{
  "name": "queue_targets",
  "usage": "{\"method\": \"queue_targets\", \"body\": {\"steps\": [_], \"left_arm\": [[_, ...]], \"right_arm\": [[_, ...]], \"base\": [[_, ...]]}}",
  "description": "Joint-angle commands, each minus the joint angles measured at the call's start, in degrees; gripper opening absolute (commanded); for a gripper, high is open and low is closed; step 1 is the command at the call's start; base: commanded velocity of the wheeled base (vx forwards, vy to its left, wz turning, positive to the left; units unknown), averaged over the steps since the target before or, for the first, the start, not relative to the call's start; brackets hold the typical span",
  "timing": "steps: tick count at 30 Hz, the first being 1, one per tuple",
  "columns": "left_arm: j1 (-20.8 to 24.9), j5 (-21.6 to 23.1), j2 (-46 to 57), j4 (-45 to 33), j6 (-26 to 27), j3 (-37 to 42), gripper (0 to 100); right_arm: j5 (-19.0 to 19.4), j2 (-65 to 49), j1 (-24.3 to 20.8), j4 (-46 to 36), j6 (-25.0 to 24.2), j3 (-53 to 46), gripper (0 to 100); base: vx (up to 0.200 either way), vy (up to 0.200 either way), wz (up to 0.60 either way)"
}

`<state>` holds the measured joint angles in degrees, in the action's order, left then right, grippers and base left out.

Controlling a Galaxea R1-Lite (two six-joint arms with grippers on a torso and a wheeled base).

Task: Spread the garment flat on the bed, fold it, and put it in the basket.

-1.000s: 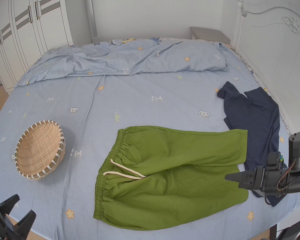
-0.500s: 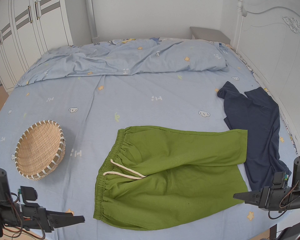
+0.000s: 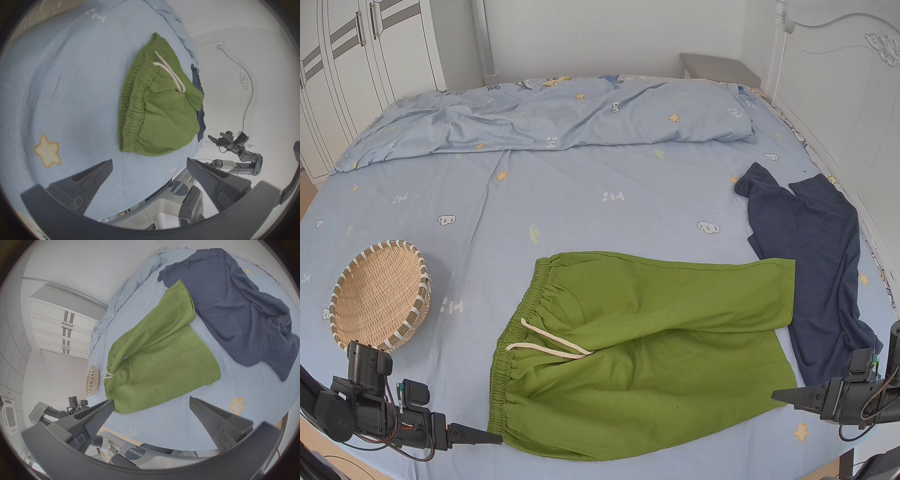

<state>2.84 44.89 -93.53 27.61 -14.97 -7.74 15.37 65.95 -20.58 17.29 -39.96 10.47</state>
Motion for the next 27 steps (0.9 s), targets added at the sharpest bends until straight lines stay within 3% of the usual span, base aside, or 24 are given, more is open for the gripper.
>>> {"method": "queue_targets", "body": {"steps": [1,12,24,25,27], "left_arm": [[-0.29,0.2,-7.11,0.25,-0.67,-1.4,100],[4.63,0.2,-9.57,0.43,-8.15,-7.46,100],[5.51,0.2,-11.59,0.69,-9.02,-8.96,100],[5.33,0.11,-11.59,0.69,-9.02,-8.96,0],[5.25,0.11,-11.77,0.69,-8.94,-9.05,0]], "right_arm": [[0.01,-0.12,0.36,0.03,0.06,-0.1,100],[0.01,-0.21,0.45,0.03,0.15,-0.28,100],[0.1,-3.37,0.45,0.03,-0.03,-0.01,100],[0.1,-3.29,0.45,0.03,-0.03,-0.1,100],[0.1,-3.29,0.45,0.03,-0.03,-0.28,100]], "base": [[0.0,0.0,0.0],[0.0,0.0,0.0],[0.0,0.0,0.0],[0.0,0.0,0.0],[0.0,0.0,0.0]]}}
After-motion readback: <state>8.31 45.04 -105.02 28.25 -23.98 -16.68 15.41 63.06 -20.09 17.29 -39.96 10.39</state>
